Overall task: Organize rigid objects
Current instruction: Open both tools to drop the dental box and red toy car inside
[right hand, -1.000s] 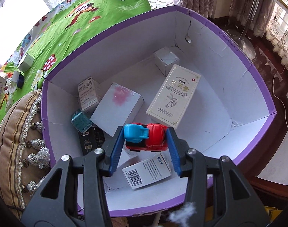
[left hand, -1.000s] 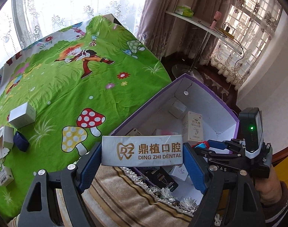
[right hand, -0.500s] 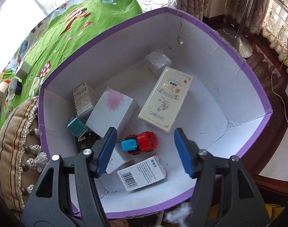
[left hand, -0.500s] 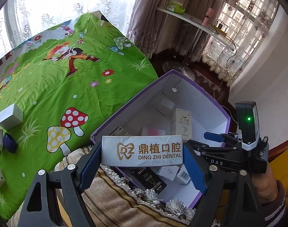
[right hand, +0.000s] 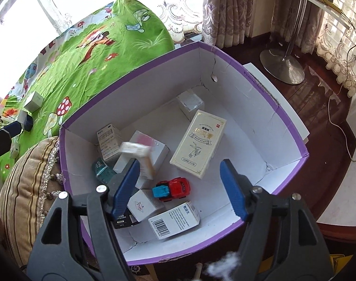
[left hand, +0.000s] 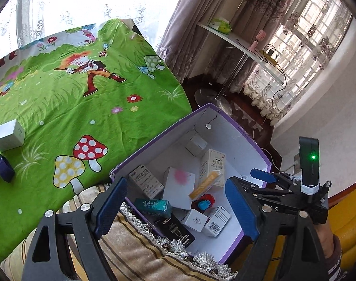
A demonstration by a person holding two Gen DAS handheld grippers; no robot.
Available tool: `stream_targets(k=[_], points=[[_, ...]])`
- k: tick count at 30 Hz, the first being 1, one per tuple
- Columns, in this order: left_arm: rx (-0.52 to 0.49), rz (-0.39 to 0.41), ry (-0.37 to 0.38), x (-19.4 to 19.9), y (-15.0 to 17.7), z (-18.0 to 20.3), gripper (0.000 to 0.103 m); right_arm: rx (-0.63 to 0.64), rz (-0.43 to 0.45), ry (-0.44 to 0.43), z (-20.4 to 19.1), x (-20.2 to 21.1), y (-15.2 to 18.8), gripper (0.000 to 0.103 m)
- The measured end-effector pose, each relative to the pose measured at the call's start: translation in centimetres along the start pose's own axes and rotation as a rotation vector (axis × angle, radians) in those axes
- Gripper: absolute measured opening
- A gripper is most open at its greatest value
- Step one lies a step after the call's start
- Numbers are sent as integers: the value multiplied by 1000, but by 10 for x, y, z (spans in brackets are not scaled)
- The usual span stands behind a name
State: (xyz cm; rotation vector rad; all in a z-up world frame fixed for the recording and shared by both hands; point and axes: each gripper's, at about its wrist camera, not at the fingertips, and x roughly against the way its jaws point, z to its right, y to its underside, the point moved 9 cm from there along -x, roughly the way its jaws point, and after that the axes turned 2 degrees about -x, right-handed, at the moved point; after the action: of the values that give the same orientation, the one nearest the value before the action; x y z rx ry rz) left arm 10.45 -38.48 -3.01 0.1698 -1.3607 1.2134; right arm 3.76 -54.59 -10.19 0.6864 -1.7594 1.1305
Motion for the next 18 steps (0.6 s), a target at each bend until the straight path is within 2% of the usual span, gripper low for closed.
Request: stream_targets(k=[9,18], points=[[74,48,-25,24,0,-40,87,60,22,-23,-37,14,-11,77],[184,93,-122,59,10,-122,87,131,15,-35,-81,15,-18,77]])
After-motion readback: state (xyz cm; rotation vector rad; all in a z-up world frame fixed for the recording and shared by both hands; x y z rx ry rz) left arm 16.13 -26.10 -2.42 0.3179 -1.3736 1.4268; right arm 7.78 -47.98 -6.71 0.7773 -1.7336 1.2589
